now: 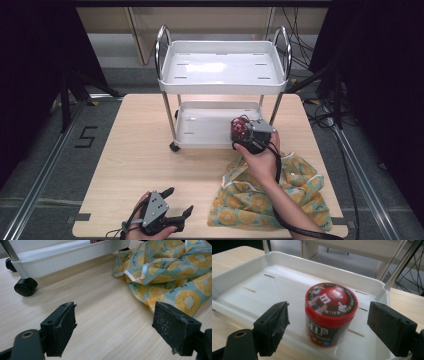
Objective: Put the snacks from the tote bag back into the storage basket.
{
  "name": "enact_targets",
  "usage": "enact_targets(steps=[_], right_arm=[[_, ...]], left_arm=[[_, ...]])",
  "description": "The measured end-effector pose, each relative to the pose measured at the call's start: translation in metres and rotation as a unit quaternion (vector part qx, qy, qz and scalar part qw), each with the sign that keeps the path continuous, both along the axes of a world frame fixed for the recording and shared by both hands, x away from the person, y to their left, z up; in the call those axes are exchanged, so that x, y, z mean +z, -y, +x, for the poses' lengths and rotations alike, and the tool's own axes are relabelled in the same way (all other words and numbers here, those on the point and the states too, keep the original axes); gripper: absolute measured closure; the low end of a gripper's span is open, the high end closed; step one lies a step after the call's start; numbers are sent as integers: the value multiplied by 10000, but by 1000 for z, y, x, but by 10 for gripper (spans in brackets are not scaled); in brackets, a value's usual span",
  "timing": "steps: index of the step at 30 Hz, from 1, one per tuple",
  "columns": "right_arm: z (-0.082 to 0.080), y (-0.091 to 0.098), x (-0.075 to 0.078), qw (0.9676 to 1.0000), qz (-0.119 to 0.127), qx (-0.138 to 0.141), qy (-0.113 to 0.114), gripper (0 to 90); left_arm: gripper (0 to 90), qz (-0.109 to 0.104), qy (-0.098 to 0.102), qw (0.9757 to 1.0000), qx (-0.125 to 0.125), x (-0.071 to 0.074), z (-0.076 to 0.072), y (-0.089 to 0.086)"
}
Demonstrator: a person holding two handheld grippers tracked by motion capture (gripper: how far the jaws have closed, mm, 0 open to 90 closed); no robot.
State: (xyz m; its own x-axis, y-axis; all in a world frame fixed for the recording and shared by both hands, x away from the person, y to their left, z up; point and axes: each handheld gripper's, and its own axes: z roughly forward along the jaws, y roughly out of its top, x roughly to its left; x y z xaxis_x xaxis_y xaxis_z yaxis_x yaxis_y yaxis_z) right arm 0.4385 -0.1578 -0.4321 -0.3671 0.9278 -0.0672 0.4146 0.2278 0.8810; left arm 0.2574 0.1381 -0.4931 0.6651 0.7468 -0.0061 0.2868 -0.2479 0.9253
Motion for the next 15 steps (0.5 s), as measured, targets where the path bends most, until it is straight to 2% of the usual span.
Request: enact_targets(steps=[1,2,5,6,7,8,9,13,14,15], right_arm=[[-1,2,0,10000,-8,41,14,182],[-4,3,1,10000,-12,63,-56,182],[-9,5,1,9999,18,107,-47,184],[-11,7,1,9999,8,133,-78,186],[-12,9,0,9998,-7,185,-26,186],[-16,10,1,9997,7,189,-148,187],[-17,11,0,9997,-2,225,-91,188],[-27,17,-1,9996,72,275,-90,191],[-29,20,-1,9993,8,356,-59,192],[-31,21,-1,9992,93,377,-25,193]], left_arm=[[179,-148,-102,9998,114,-1,-1,2],[179,-22,-108,9999,90,0,-1,1],[179,-154,-87,9998,103,-1,-1,2],[179,-102,-102,9999,95,-1,-1,1],[179,-183,-74,9997,119,-1,-1,3],[179,-188,-72,9997,116,-1,-1,3],[179,-90,-99,9998,111,0,-2,2],[179,-44,-109,9999,109,0,-1,2],[179,-47,-116,9999,103,-1,-1,2],[179,-49,-120,9999,101,-1,-1,2]])
